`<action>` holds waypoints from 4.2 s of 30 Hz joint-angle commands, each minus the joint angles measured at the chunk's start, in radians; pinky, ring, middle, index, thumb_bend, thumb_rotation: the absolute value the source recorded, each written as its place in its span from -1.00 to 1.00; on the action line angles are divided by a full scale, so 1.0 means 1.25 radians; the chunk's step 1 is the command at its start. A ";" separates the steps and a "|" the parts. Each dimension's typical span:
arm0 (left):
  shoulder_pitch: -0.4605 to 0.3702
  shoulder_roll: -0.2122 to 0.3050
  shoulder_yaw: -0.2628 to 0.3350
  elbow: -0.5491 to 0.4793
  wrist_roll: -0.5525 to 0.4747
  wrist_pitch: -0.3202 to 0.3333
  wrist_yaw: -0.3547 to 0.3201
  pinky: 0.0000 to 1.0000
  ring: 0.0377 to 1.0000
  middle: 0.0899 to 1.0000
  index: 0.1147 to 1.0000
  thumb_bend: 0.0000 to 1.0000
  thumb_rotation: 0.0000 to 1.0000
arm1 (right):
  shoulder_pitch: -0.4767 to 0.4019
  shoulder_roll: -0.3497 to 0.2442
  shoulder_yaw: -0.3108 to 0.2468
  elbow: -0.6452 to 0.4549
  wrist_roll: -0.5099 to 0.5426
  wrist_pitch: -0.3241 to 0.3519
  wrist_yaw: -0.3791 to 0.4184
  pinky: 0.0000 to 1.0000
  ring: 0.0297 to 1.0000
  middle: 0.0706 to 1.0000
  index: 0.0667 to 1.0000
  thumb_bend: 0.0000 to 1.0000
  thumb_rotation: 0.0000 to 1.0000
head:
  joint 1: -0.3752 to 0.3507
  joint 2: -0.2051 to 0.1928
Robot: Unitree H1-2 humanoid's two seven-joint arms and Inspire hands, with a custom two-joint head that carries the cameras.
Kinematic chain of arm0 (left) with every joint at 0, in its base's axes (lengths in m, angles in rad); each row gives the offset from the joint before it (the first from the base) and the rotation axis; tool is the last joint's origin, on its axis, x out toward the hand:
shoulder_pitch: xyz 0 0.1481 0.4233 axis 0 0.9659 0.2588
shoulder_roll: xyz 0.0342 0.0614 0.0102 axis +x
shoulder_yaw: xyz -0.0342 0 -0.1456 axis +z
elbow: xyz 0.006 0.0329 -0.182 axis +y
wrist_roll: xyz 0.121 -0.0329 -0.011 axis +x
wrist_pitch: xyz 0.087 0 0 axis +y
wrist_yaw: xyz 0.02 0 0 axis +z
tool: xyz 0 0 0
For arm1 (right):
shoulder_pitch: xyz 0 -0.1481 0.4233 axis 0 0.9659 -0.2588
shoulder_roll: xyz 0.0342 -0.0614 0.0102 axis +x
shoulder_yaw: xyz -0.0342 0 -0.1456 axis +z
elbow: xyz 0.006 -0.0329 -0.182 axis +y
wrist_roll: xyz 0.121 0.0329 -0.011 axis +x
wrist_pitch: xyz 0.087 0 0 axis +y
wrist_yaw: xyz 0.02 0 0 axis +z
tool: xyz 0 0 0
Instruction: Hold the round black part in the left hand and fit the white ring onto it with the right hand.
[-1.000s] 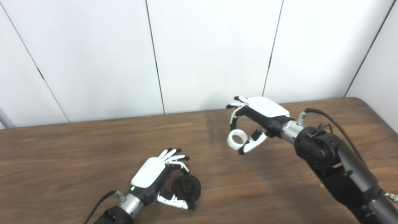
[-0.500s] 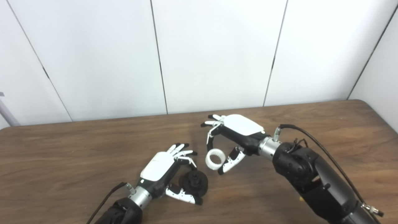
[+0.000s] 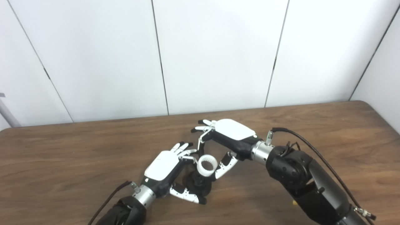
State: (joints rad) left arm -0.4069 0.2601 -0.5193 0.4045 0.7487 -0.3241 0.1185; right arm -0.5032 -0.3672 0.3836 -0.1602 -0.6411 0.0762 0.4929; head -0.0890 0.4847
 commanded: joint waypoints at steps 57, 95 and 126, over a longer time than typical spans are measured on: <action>0.106 0.029 -0.068 -0.070 0.009 0.080 -0.089 1.00 0.95 0.70 -0.17 0.04 -0.90 | 0.002 0.058 0.013 0.019 0.038 -0.099 -0.026 1.00 1.00 0.82 -0.12 0.03 -0.75 | 0.012 0.007; 0.105 0.039 -0.060 -0.061 0.002 0.074 -0.087 1.00 0.95 0.70 -0.17 0.04 -0.90 | 0.039 0.062 -0.064 -0.017 0.117 -0.049 -0.033 1.00 1.00 0.86 -0.12 0.03 -0.75 | 0.003 0.009; 0.115 0.044 -0.057 -0.101 -0.002 0.086 -0.103 1.00 0.96 0.71 -0.17 0.04 -0.90 | 0.078 0.075 -0.064 0.019 0.122 -0.044 -0.069 1.00 1.00 0.87 -0.12 0.03 -0.76 | 0.011 0.024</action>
State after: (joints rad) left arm -0.3250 0.2934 -0.5470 0.2483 0.7155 -0.2333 0.0931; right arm -0.3728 -0.2832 0.3139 -0.1198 -0.5008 0.0372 0.4336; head -0.0752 0.5139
